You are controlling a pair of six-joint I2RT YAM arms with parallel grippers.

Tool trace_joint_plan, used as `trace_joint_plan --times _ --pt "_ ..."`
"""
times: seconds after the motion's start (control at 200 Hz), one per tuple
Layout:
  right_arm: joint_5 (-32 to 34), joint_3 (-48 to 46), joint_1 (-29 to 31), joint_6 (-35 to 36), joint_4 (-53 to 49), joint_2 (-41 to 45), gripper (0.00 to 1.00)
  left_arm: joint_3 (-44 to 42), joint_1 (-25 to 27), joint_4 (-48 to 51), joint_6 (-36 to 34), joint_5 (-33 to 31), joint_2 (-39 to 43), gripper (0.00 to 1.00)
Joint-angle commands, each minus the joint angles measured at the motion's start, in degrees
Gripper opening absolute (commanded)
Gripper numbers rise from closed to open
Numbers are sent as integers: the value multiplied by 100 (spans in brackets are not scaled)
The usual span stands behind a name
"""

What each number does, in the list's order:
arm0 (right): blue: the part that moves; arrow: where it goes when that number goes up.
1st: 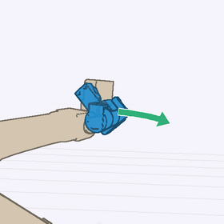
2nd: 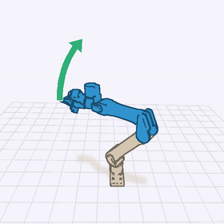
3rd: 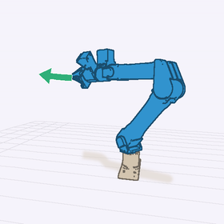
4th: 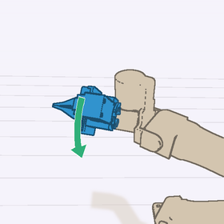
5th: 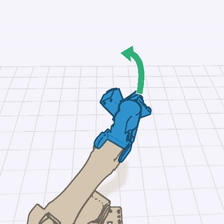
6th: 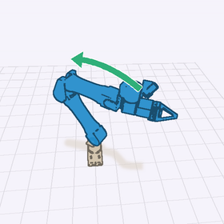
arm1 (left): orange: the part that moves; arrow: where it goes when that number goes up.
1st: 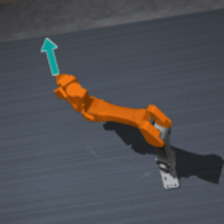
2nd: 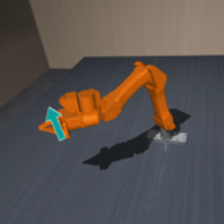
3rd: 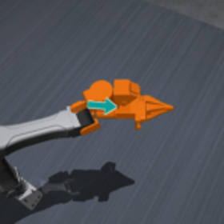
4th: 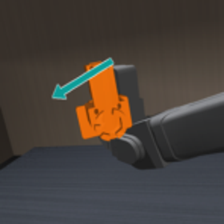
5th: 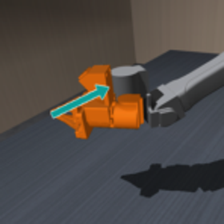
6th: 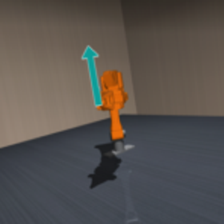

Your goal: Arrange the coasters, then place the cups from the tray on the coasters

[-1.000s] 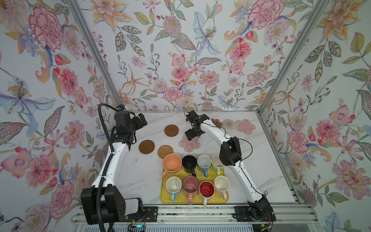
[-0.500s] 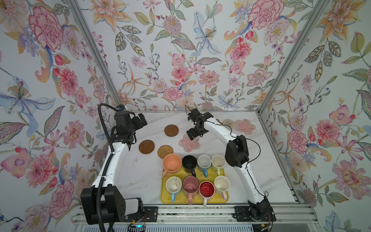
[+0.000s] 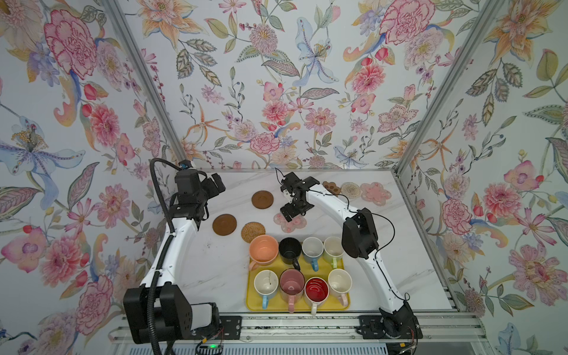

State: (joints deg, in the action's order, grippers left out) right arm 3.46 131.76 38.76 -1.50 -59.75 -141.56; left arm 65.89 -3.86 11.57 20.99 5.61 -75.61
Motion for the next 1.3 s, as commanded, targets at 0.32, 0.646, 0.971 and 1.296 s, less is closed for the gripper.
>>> trace_joint_plan --times 0.32,0.646,0.971,1.296 --pt "10 290 -9 -7 -72 -571 98 -6 -62 53 -26 11 187 99" --pt "281 1014 -100 -113 -137 -1093 98 7 -62 46 -15 28 179 99" --pt "216 2331 -276 -319 -81 -1756 98 -3 -62 59 46 80 213 99" --pt "30 2167 -532 -503 90 -1073 98 12 -62 98 97 106 274 99"
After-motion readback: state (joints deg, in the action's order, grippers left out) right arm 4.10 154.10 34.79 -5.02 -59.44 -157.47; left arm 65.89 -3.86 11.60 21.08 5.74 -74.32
